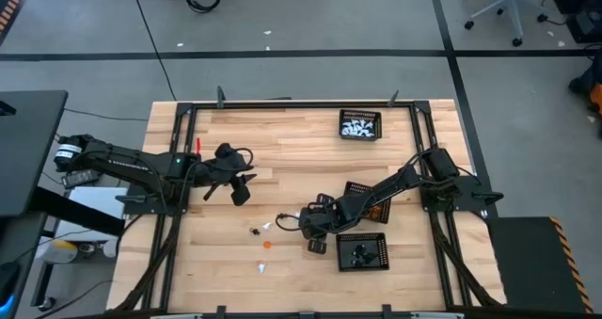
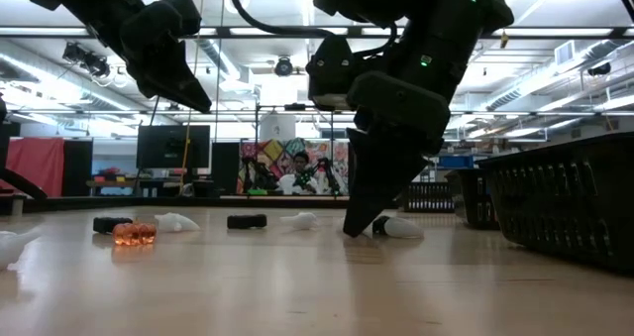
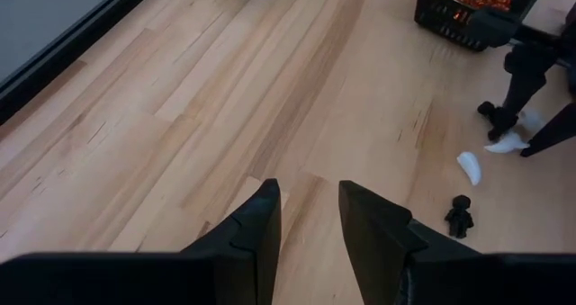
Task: Sort Halloween decoration
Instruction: Put the white ghost toy into the top black bin
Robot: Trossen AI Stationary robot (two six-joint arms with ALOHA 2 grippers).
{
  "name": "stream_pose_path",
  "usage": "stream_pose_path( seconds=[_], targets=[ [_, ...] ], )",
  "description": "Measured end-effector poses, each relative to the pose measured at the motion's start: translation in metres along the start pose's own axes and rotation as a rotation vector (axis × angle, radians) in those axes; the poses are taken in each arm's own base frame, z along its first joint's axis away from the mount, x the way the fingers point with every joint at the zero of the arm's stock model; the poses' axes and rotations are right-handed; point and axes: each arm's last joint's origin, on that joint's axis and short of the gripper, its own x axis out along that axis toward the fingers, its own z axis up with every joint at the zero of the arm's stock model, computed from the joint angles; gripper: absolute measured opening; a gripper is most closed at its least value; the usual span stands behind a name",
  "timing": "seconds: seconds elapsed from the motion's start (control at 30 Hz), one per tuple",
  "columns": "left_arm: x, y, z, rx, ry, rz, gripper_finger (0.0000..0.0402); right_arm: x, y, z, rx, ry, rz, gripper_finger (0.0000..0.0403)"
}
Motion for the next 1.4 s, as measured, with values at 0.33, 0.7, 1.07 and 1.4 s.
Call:
stream_pose_path(
  seconds=[0.33,0.7,1.07,1.4],
  targets=[
    [0.0,0.0,0.0,0.0,0.0,0.0,0.0123,-0.003,-0.001,0.002,-0.06,0.005,0.036,0.0091],
    [0.0,0.0,0.0,-0.043,-0.001,0.0,0.0123,-0.016,-0.011,0.013,-0.089,-0.024,0.059,0.0086],
    [0.0,0.0,0.0,-0.044,-0.001,0.0,0.0123,-0.031,-0.018,0.02,-0.088,-0.057,0.046,0.0073],
    [0.0,0.0,0.0,-0.042,0.003,0.001,0.0123,-0.034,-0.027,0.024,-0.088,-0.06,0.023,0.0073]
  ],
)
